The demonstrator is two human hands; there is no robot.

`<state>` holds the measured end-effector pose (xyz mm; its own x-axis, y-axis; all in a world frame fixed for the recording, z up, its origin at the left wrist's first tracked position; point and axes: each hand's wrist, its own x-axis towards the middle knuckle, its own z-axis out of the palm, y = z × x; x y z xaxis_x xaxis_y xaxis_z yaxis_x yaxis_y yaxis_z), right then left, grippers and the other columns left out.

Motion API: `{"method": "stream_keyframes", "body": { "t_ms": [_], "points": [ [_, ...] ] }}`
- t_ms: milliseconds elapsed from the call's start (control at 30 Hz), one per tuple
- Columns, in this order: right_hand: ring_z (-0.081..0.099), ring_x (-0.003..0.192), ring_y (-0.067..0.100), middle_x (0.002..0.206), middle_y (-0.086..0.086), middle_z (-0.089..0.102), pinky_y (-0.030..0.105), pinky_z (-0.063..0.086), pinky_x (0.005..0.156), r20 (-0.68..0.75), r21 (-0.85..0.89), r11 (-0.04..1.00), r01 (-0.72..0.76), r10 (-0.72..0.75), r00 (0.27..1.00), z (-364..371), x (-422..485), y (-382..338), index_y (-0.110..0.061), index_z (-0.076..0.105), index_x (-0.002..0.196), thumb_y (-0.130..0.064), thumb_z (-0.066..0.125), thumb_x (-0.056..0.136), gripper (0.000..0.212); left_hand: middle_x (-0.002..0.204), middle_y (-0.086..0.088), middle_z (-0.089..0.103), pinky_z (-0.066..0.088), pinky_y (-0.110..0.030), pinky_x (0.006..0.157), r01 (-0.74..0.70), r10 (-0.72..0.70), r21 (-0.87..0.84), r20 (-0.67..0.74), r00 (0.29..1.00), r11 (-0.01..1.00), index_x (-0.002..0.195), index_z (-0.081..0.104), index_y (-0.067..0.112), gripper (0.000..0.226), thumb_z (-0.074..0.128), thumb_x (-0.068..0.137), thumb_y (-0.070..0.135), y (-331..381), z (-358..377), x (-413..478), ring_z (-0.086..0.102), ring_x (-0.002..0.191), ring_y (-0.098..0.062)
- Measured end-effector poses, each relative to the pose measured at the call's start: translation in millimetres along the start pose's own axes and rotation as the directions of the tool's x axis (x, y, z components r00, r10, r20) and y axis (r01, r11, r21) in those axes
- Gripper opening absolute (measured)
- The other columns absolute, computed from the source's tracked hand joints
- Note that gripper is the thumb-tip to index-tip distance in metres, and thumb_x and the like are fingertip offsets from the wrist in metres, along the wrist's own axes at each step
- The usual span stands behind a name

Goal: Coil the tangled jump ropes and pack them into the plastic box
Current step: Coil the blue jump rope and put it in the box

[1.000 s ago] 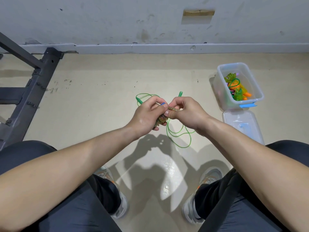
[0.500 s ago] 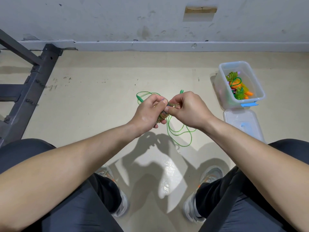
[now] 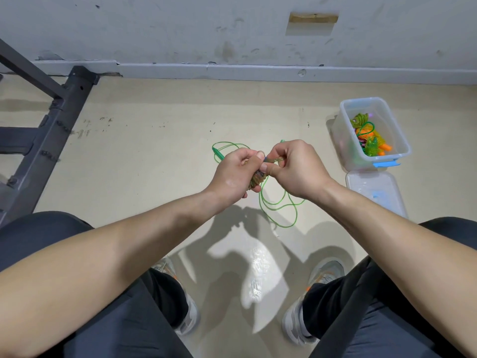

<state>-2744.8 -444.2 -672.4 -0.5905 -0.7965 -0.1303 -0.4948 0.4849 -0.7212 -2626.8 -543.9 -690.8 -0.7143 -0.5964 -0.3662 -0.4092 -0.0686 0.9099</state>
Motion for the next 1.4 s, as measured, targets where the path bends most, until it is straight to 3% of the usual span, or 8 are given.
{"method": "stream_keyframes", "body": {
  "t_ms": [300, 467, 600, 767, 967, 1167, 1300, 1400],
  "points": [
    [0.056, 0.061, 0.028, 0.058, -0.002, 0.055, 0.036, 0.045, 0.057, -0.16, -0.287, 0.948, 0.14, -0.191, 0.968, 20, -7, -2, -0.012, 0.068, 0.081, -0.026, 0.063, 0.094, 0.019, 0.087, 0.005, 0.07, 0.04, -0.026, 0.048, 0.002, -0.002, -0.02, -0.038, 0.999, 1.0, 0.103, 0.061, 0.02, 0.024, 0.047, 0.104, 0.039, -5, 2, 6, 0.066, 0.063, -0.021],
    [0.051, 0.046, 0.034, 0.059, 0.008, 0.056, 0.027, 0.024, 0.048, -0.147, -0.486, 0.818, 0.306, -0.422, 0.895, 24, -12, 0, -0.016, 0.048, 0.067, -0.007, 0.07, 0.08, 0.027, 0.076, 0.005, 0.066, 0.037, -0.025, 0.048, 0.047, -0.049, -0.073, -0.026, 0.998, 0.996, 0.096, 0.058, 0.017, 0.027, 0.044, 0.106, 0.038, -6, 4, 6, 0.063, 0.058, -0.022],
    [0.048, 0.041, 0.032, 0.058, 0.007, 0.053, 0.025, 0.022, 0.045, -0.118, -0.526, 0.754, 0.394, -0.523, 0.844, 22, -13, -1, -0.01, 0.055, 0.07, -0.005, 0.06, 0.069, 0.008, 0.064, 0.005, 0.064, 0.037, -0.024, 0.046, 0.072, -0.073, -0.112, -0.007, 0.997, 0.991, 0.089, 0.057, 0.016, 0.032, 0.044, 0.106, 0.039, -3, 3, 6, 0.061, 0.056, -0.022],
    [0.059, 0.067, 0.028, 0.069, -0.004, 0.061, 0.036, 0.045, 0.059, -0.232, -0.296, 0.942, 0.159, -0.233, 0.945, 22, -13, 4, -0.016, 0.066, 0.085, -0.025, 0.065, 0.094, 0.013, 0.072, 0.001, 0.068, 0.043, -0.024, 0.049, 0.18, -0.159, -0.157, 0.141, 0.977, 0.971, 0.092, 0.058, 0.015, 0.037, 0.044, 0.105, 0.046, 5, -3, 9, 0.064, 0.059, -0.02],
    [0.059, 0.066, 0.023, 0.063, -0.005, 0.059, 0.034, 0.042, 0.06, -0.206, -0.134, 0.991, 0.009, -0.037, 0.978, 13, -2, 11, -0.022, 0.064, 0.082, -0.029, 0.069, 0.092, 0.013, 0.1, -0.016, 0.067, 0.06, -0.036, 0.077, 0.387, -0.245, -0.307, 0.411, 0.878, 0.87, 0.114, 0.065, 0.005, 0.031, 0.05, 0.089, 0.016, 15, -25, 11, 0.067, 0.085, -0.027],
    [0.051, 0.058, 0.004, 0.062, -0.011, 0.055, 0.023, 0.036, 0.054, -0.271, 0.067, 0.992, -0.109, 0.123, 0.955, 1, 7, 16, -0.02, 0.066, 0.083, -0.025, 0.07, 0.092, 0.011, 0.13, -0.019, 0.065, 0.057, -0.03, 0.089, 0.241, -0.073, -0.418, 0.378, 0.923, 0.876, 0.137, 0.055, 0.005, 0.043, 0.056, 0.095, -0.006, 8, -28, 8, 0.068, 0.113, -0.036],
    [0.055, 0.061, 0.009, 0.065, -0.009, 0.057, 0.022, 0.039, 0.054, -0.267, 0.097, 0.981, -0.171, 0.191, 0.945, 6, 7, 16, -0.019, 0.066, 0.085, -0.025, 0.069, 0.092, 0.01, 0.121, -0.014, 0.066, 0.061, -0.033, 0.085, -0.016, 0.028, -0.067, 0.184, 0.982, 0.998, 0.129, 0.058, 0.007, 0.027, 0.056, 0.102, 0.009, -5, -9, 6, 0.075, 0.09, -0.028],
    [0.057, 0.066, 0.016, 0.067, -0.01, 0.056, 0.028, 0.039, 0.061, -0.278, 0.074, 0.982, -0.171, 0.185, 0.943, 12, 6, 14, -0.019, 0.063, 0.085, -0.024, 0.067, 0.093, 0.01, 0.108, -0.006, 0.068, 0.06, -0.035, 0.083, -0.148, 0.134, 0.204, 0.082, 0.988, 0.968, 0.125, 0.061, 0.015, 0.023, 0.053, 0.103, 0.016, -11, -1, 2, 0.076, 0.074, -0.019]
  ]
}}
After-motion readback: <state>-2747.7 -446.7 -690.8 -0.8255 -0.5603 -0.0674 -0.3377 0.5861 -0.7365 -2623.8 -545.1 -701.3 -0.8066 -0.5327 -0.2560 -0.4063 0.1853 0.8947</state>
